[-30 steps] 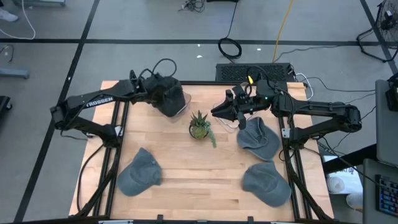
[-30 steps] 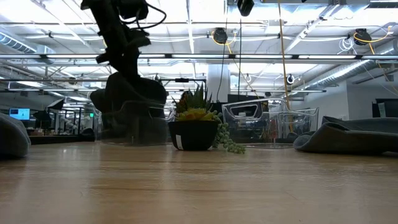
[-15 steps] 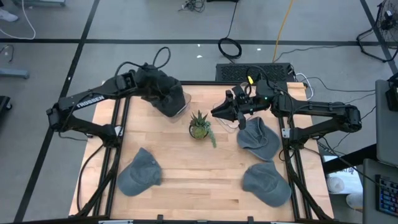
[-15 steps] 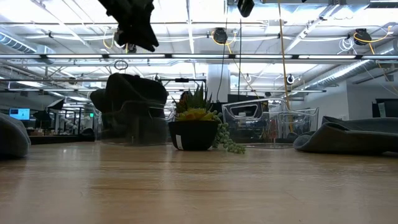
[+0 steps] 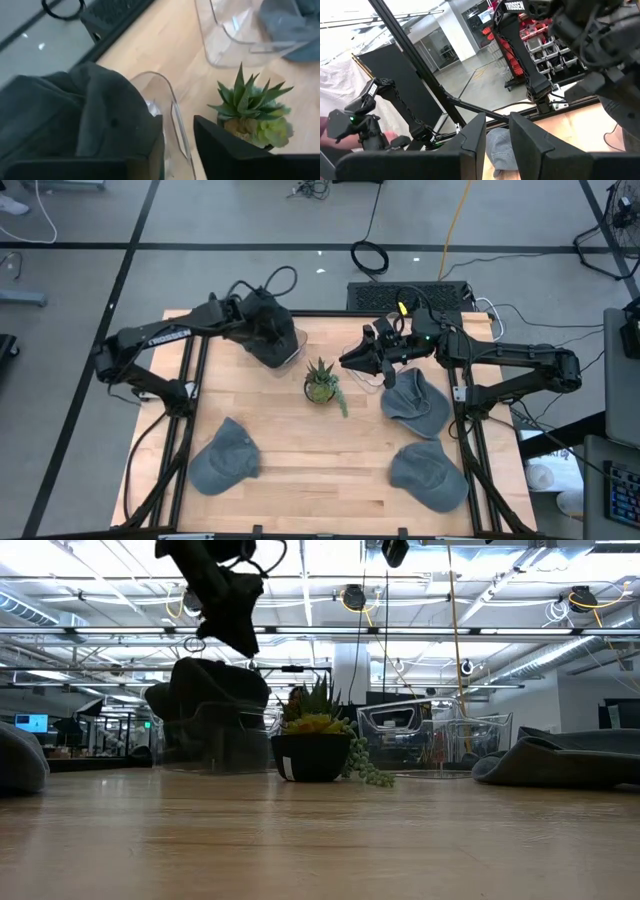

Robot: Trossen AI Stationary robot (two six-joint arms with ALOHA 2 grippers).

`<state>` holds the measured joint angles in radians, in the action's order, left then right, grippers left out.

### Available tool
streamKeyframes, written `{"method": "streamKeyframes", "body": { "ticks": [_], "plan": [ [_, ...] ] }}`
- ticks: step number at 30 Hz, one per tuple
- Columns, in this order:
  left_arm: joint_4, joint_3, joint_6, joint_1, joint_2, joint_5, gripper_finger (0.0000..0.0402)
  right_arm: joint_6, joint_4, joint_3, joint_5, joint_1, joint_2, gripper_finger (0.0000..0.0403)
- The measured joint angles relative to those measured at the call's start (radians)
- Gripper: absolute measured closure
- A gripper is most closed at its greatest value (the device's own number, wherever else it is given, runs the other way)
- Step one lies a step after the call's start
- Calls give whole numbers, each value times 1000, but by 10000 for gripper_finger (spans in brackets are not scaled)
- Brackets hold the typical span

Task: Pick & Place hat
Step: Put the black cap into the left transparent bin

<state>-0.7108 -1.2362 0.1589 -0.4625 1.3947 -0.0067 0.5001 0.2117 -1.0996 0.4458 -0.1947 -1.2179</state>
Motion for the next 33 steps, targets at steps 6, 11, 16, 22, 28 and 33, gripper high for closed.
{"method": "streamKeyframes", "body": {
  "ticks": [6, 11, 16, 22, 28, 33],
  "plan": [
    [-4, 0, -30, 0, 54, 14, 372, -23, 0, 0, 0, 0, 0, 330],
    [-82, 0, -42, -29, 72, -24, 396, -20, -1, 0, 0, 0, 0, 330],
    [-148, 9, -88, -92, 72, -105, 398, -41, 0, 0, -9, 0, 0, 330],
    [-145, 91, -104, -174, 72, -134, 399, -53, 0, 0, -59, -2, 0, 330],
    [-99, 162, -122, -214, 72, -164, 400, -67, 0, 0, -59, -2, 0, 330],
    [-62, 192, -108, -217, 71, -149, 400, -70, 1, 0, -58, -2, 0, 330]
  ]
}}
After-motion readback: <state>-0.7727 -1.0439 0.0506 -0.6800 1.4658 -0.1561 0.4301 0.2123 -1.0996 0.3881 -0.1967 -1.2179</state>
